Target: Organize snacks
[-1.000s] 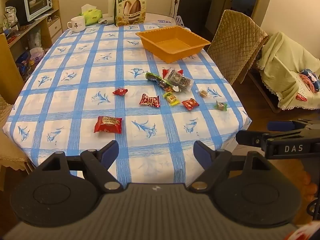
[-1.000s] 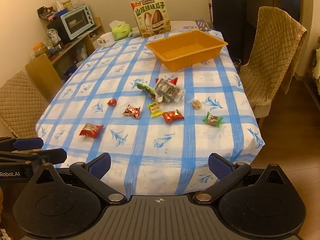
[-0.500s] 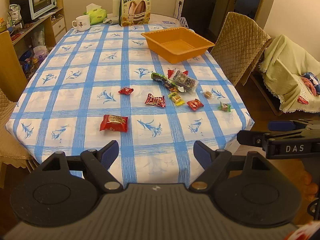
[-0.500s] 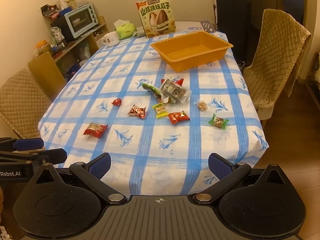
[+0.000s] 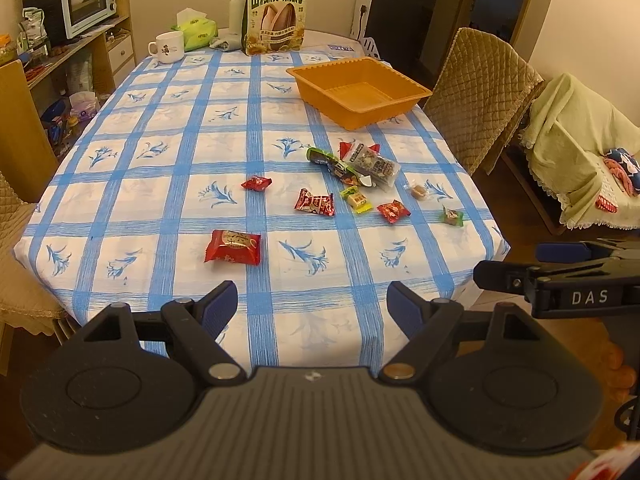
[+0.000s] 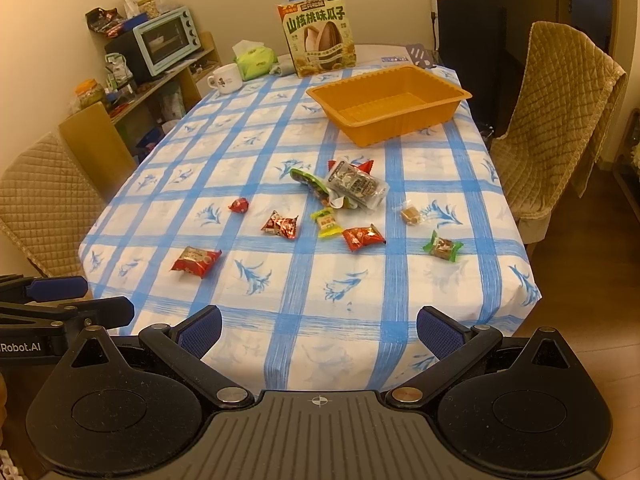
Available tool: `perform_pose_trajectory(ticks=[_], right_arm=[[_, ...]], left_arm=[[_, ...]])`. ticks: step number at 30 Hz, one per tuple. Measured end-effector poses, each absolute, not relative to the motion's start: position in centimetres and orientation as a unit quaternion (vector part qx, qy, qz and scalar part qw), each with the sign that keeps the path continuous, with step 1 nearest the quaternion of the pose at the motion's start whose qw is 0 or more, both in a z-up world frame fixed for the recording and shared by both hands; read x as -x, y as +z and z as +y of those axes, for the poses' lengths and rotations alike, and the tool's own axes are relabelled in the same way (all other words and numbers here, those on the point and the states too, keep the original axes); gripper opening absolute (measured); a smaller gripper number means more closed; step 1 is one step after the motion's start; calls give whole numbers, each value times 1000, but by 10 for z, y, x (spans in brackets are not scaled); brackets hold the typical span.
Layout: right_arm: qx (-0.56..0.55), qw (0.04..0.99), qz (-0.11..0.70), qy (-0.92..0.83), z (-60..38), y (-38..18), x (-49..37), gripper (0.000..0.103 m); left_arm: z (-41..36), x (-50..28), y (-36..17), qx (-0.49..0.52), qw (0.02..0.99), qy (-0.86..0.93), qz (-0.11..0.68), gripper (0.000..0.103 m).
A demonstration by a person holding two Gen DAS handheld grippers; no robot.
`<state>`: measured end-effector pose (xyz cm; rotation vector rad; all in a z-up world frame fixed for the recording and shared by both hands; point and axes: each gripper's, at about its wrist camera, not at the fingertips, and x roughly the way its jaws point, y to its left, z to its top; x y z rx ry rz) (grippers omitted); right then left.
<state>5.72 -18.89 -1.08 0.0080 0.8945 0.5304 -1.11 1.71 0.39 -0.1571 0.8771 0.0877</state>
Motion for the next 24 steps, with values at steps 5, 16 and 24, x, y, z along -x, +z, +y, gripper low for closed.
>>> perform_pose_trajectory(ticks=[5,16,24], right_arm=[[-4,868,427,253,-188,-11,-57,103],[-4,868,427,253,-188,-11,-57,103],[-5,868,426,254,-188,-12,-57,103]], left_arm=[[18,11,4,76,902,42,424,81],[17,12,3,76,902,42,423,81],[17,12,3,76,902,42,423,81]])
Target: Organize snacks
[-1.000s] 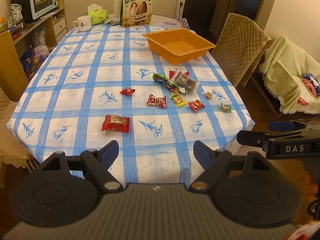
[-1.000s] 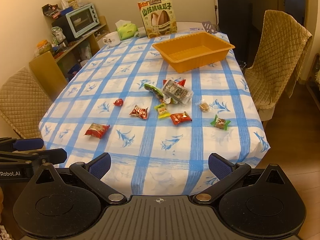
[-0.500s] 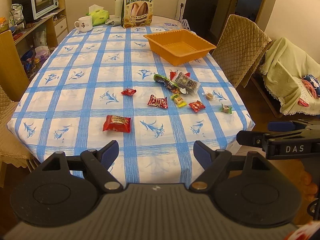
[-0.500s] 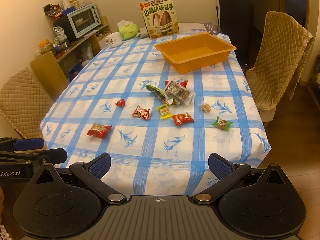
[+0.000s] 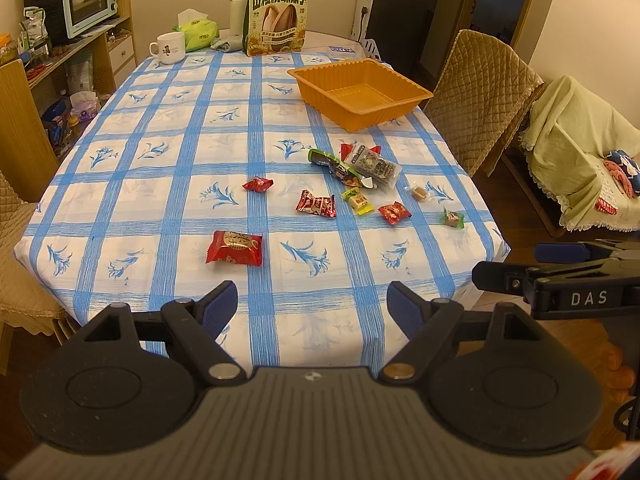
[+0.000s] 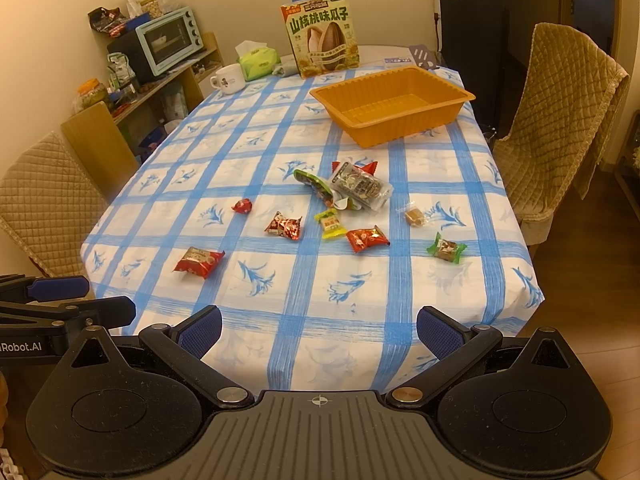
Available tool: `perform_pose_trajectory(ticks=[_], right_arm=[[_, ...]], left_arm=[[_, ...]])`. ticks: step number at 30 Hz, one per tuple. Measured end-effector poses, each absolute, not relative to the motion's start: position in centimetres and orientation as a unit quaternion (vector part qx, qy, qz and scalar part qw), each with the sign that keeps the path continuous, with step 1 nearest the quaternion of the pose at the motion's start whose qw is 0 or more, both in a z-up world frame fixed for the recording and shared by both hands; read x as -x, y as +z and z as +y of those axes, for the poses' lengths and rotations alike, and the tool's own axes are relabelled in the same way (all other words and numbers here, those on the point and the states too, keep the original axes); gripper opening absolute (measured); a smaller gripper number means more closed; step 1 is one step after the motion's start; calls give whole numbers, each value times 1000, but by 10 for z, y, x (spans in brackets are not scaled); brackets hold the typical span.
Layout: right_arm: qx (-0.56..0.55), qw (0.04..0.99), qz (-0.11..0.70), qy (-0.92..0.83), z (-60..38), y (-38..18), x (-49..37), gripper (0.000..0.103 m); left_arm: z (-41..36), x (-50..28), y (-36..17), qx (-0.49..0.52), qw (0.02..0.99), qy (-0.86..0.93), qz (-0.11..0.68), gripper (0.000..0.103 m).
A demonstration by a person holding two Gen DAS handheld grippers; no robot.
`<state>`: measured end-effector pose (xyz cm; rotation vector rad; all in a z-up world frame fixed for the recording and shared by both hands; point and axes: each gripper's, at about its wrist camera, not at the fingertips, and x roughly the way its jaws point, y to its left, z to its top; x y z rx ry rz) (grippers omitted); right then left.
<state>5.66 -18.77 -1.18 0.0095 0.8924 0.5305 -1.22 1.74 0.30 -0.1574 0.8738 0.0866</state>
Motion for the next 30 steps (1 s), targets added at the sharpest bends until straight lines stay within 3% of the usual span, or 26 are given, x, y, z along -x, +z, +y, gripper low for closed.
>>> perform_pose_trajectory(ticks=[30], right_arm=[[-7,867,425,262,-181,-14,-60,103]], left_arm=[[21,14,2,78,902,42,422,81]])
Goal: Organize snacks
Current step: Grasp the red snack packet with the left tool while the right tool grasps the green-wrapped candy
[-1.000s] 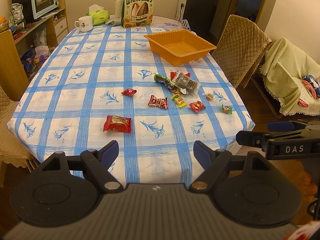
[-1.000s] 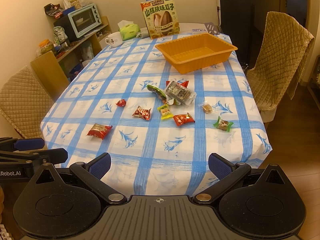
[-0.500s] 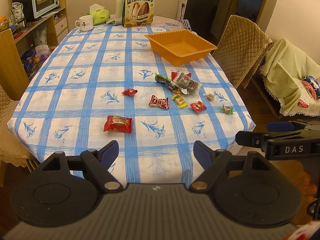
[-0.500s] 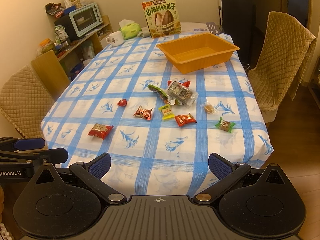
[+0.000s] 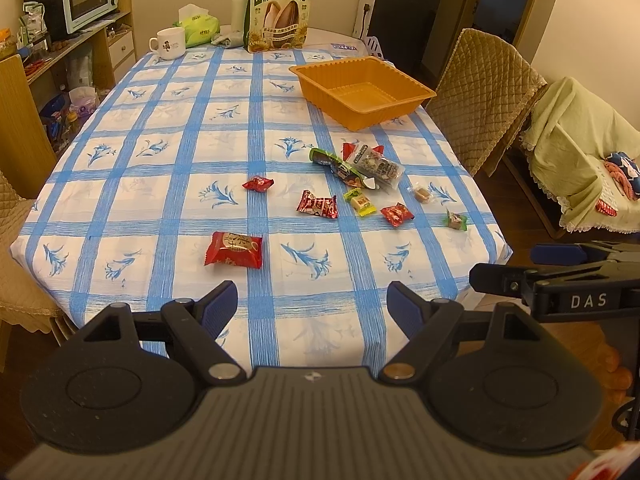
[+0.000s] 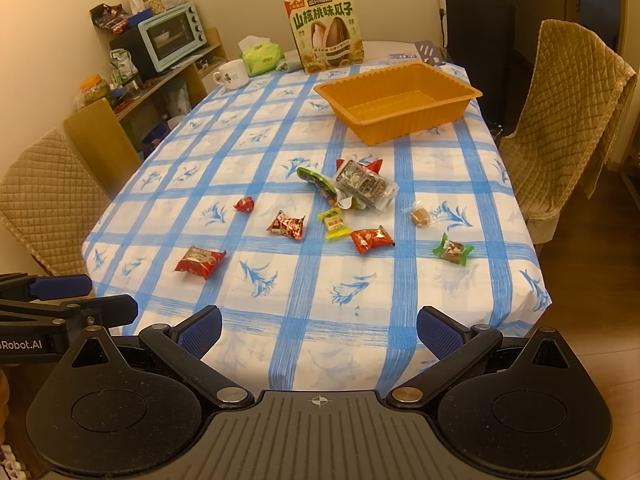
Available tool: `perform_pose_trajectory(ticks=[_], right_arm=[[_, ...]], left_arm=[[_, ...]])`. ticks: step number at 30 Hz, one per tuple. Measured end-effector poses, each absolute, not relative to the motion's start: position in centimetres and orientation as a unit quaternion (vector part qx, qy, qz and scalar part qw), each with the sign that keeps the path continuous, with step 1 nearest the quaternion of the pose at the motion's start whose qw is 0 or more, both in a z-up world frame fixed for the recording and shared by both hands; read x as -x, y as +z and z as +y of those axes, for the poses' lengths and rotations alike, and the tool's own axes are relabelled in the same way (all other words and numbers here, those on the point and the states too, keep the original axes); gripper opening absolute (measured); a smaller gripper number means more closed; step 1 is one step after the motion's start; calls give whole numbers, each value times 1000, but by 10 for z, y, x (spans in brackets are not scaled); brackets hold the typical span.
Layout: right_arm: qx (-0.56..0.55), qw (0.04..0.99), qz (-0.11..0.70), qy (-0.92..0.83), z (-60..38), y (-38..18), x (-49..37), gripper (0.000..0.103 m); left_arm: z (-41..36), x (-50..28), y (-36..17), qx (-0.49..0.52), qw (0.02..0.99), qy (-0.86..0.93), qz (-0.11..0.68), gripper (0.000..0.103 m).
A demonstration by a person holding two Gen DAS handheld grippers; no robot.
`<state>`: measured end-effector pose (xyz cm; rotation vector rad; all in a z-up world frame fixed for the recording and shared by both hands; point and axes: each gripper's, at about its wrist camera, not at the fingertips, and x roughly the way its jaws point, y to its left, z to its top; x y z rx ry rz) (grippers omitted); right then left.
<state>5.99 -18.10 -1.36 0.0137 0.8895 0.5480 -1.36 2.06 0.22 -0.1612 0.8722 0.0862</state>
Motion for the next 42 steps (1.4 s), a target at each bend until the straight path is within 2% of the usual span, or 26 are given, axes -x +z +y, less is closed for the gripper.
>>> perform_pose_trajectory(ticks=[12,16,20,25,34,42], right_arm=[[-12,880,401,254,-208,-37,-90,103],[7,886,390,251,-224,-54,-110,87],[24,887,388,248,-240,-70,-131,84],[47,879,389,271,-250,-88,-159,69],[166,853,372,328,-241,-120,-199,48],[223,816,379,376,-236,-134,-229,41]], left_arm=[[44,0,-9,81,903,69,417,81],[56,-8,-20,84,901,88,416,81],[68,-15,-32,91,899,102,416,80],[77,-28,-47,89,894,118,422,80],[85,-50,-71,94,880,133,445,80],[88,-64,-84,103,870,143,460,79]])
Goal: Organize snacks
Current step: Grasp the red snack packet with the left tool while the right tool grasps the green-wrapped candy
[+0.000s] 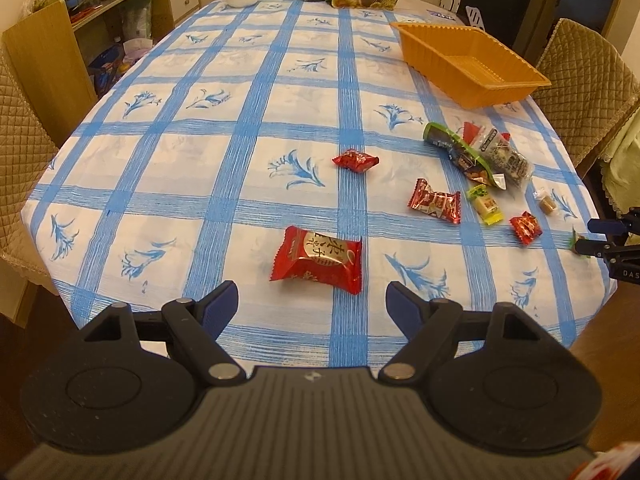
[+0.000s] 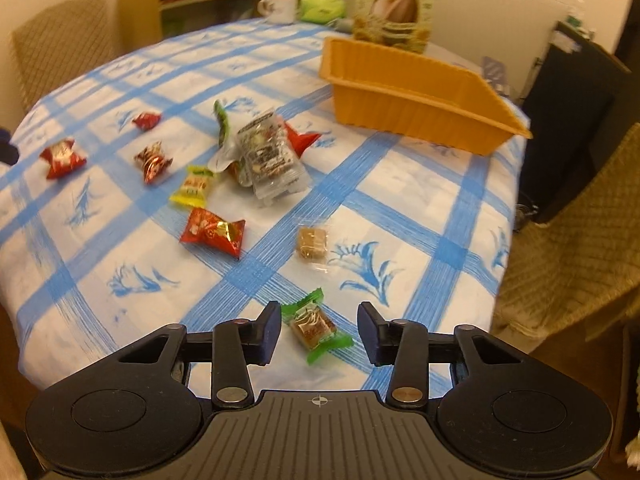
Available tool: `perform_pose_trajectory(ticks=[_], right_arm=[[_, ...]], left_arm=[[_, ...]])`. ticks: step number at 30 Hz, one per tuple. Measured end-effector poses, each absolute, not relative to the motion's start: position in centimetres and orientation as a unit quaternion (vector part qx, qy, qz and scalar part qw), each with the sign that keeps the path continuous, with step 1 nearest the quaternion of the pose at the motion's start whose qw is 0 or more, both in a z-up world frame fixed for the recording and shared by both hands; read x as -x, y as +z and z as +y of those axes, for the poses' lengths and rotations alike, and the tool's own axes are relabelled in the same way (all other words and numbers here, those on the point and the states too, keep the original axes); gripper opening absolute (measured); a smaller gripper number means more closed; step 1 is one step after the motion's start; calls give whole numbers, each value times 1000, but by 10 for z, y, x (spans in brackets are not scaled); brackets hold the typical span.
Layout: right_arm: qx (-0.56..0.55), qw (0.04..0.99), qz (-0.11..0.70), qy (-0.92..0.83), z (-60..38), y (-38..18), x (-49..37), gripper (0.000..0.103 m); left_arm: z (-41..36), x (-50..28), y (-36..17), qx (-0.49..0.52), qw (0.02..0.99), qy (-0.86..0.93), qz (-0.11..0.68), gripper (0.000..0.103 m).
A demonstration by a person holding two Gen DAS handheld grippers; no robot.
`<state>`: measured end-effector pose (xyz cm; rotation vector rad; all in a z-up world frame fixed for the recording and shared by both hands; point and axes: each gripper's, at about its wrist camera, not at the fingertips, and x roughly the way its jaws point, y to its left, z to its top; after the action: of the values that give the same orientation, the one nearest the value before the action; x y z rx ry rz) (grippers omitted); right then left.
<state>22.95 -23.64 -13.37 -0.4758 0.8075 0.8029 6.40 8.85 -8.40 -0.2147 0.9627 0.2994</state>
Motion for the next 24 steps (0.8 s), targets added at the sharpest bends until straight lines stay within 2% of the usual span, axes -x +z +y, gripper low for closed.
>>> perform_pose_trajectory(ticks=[7,9,24], right_arm=[[213,792,408,400,-235,-142,-241,32],[192,793,419,398,-238,-142,-243,28],[101,836,419,340,-252,-120,-240,25]], left_arm=[[89,-70,-90,111,865,146,467,77],[89,-71,-91,114,864,145,468,73],[86,-85,-108,127,859,128,480,65]])
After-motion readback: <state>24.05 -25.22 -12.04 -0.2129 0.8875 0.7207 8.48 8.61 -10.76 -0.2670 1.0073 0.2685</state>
